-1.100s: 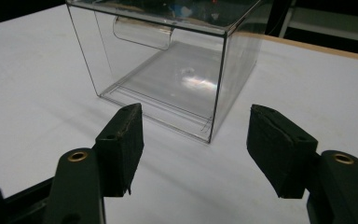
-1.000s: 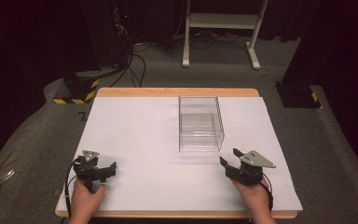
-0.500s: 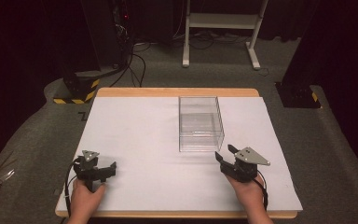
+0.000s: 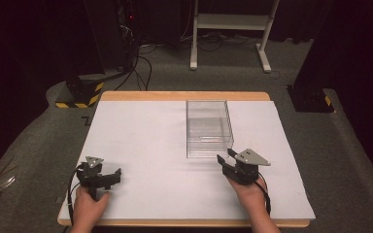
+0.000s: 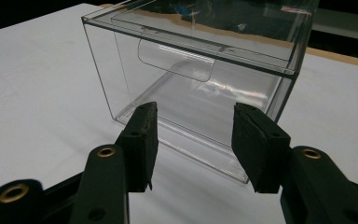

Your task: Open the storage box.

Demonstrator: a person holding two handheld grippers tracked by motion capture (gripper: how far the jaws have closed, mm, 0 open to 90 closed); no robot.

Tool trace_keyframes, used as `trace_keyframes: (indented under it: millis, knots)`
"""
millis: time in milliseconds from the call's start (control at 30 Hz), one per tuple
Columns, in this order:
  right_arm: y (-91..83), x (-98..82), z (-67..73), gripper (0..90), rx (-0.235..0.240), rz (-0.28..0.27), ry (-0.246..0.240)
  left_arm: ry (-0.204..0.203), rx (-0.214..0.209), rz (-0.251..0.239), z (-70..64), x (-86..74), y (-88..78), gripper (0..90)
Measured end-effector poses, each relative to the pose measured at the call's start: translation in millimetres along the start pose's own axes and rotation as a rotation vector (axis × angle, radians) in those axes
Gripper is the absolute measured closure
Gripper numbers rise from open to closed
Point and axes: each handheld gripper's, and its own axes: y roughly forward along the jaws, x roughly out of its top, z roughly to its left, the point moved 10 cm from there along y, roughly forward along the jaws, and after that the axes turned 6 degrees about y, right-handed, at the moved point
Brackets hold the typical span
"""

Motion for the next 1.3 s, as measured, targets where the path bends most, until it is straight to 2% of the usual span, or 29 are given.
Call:
trace_keyframes:
  millis: [500, 800, 1167, 1300]
  knots:
    - [22.1, 10.7, -2.2, 55.1, 0.048, -0.019, 0.036, -0.001, 0.0, -0.001, 0.0, 0.0, 0.1, 0.5]
    - [35.8, 10.9, -4.3, 54.3, 0.049, -0.025, 0.038, -0.001, 0.001, -0.002, 0.0, 0.0, 0.1, 0.5]
    - [39.3, 13.1, -2.5, 61.2, 0.136, -0.029, 0.01, 0.0, -0.001, 0.0, 0.0, -0.1, 0.1, 0.5]
    - [36.9, 15.0, -4.2, 64.6, 0.178, -0.039, 0.021, -0.001, 0.0, -0.002, 0.0, 0.0, 0.1, 0.6]
